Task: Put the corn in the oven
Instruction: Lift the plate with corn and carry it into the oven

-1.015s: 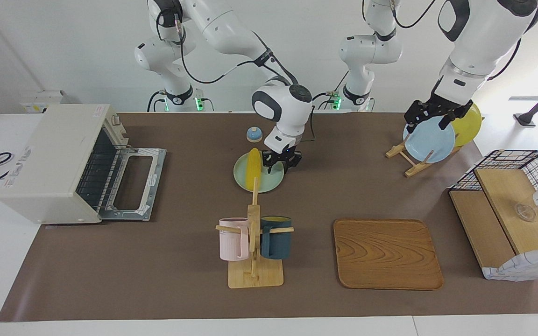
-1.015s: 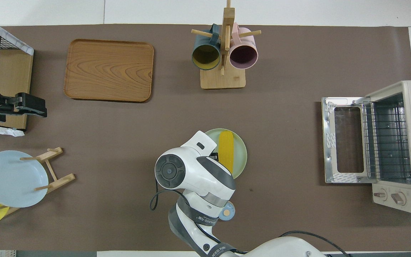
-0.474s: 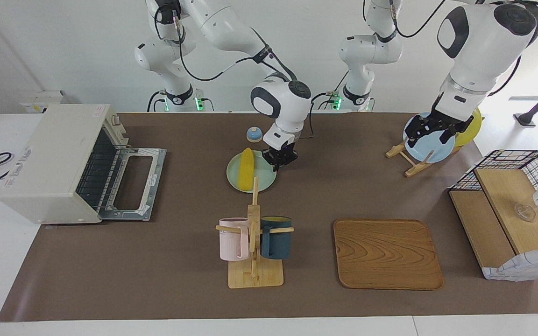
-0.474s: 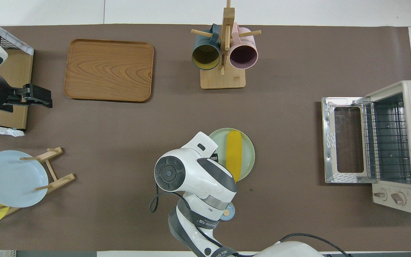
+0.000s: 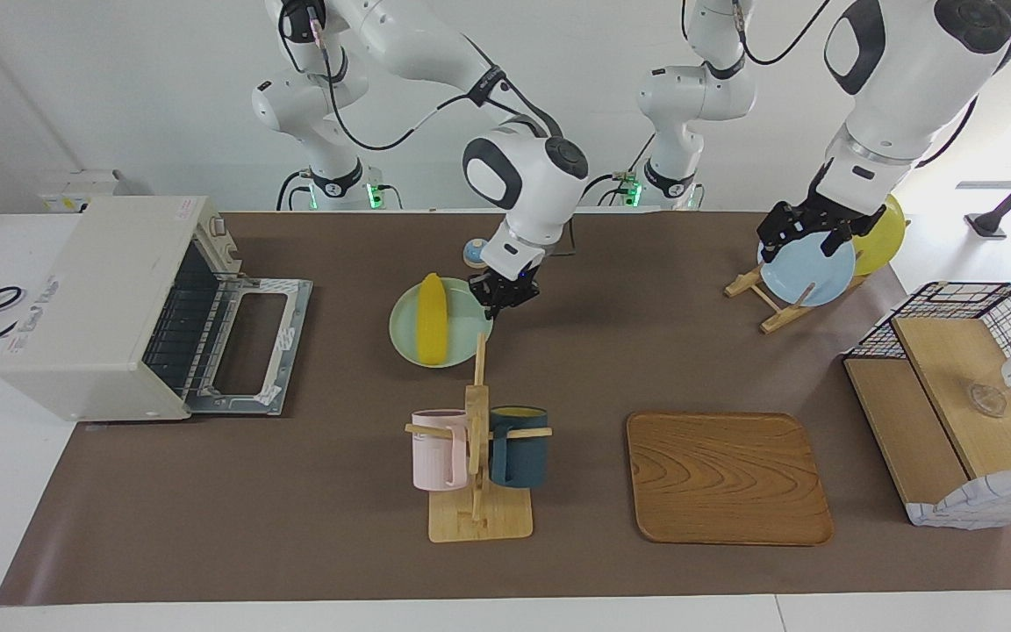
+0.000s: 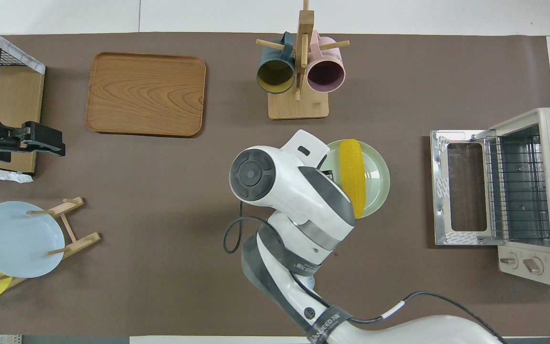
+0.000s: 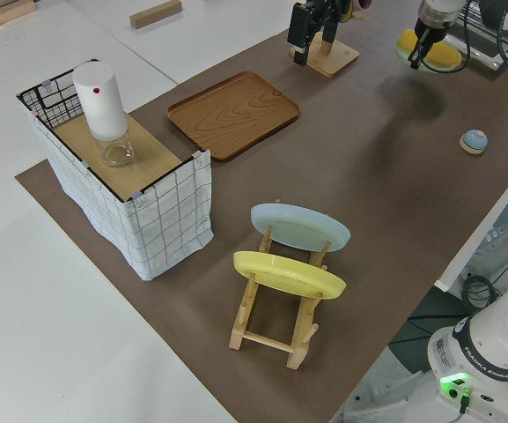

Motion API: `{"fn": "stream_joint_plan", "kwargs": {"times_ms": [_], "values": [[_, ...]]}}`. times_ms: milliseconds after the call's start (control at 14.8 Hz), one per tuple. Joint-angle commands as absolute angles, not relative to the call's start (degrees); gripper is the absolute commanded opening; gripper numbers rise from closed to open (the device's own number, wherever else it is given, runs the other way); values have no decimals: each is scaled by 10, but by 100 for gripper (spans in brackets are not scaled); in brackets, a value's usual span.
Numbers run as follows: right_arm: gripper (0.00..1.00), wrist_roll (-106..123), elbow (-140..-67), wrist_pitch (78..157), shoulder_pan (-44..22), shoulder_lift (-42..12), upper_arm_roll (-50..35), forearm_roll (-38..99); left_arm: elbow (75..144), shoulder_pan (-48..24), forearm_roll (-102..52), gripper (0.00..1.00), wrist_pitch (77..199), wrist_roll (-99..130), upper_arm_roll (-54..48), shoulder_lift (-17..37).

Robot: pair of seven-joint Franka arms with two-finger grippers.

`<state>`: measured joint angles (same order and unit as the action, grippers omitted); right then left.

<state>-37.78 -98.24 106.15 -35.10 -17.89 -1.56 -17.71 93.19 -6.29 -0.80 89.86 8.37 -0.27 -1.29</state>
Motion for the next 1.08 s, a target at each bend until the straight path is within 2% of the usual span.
{"fn": "stream_joint_plan", "kwargs": {"times_ms": [0,135,338,609,1015], "values": [[0,-357,-1048,1062,-301,-112,-22,-192,926,-64,-17,100,888,76,1,-14],[0,-347,-1098,1068,-262,-71,-23,-192,929,-63,-17,100,889,76,1,-12],[0,-305,-1146,1070,-206,-36,-23,-192,930,-64,-17,100,891,76,1,-11],[0,-234,-1166,1075,-111,-33,-23,-192,931,-64,-17,100,905,75,1,-11],[0,-150,-1198,1105,-33,-20,-23,-192,927,-55,-13,100,904,75,-5,-12]]}}
